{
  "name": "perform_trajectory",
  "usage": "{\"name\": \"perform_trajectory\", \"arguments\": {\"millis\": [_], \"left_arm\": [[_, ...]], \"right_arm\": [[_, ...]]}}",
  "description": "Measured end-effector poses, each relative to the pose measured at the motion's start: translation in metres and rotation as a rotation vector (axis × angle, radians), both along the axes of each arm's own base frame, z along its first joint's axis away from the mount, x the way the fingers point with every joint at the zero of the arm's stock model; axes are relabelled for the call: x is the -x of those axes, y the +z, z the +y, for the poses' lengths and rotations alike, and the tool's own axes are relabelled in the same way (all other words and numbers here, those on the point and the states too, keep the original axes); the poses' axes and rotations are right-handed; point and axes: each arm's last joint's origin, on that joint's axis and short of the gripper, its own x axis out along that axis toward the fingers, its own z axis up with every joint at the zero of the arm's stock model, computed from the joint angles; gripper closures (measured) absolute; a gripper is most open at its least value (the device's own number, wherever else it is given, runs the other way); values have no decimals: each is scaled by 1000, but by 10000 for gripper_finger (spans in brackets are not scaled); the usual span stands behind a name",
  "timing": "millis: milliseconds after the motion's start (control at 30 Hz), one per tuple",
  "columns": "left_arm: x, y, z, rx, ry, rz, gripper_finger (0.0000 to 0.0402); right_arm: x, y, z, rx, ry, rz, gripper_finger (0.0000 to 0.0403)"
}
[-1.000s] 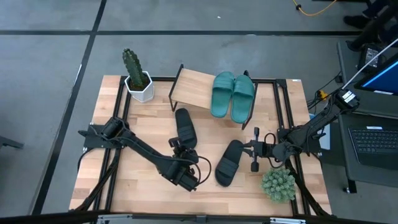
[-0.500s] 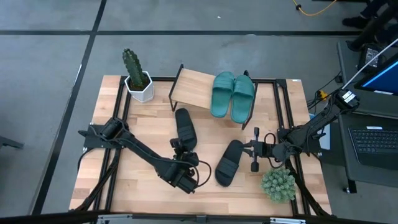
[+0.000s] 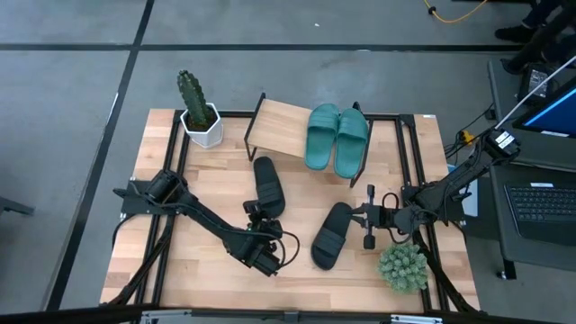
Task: Pick and place slides into the shelf
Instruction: Put the left black slide on the shelf
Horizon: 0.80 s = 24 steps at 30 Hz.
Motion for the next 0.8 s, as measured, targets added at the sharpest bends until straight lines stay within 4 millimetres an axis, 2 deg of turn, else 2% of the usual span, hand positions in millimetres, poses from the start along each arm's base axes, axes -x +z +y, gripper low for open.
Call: {"name": "perform_trajectory", "arguments": {"millis": [467, 800], "left_arm": [[-13, -5, 29, 28, 33, 78, 282], [-17, -5, 34, 39, 27, 92, 282]], "right_arm": [[0, 0, 0, 24, 7, 3, 392], [0, -1, 0, 31, 8, 9, 392]]}}
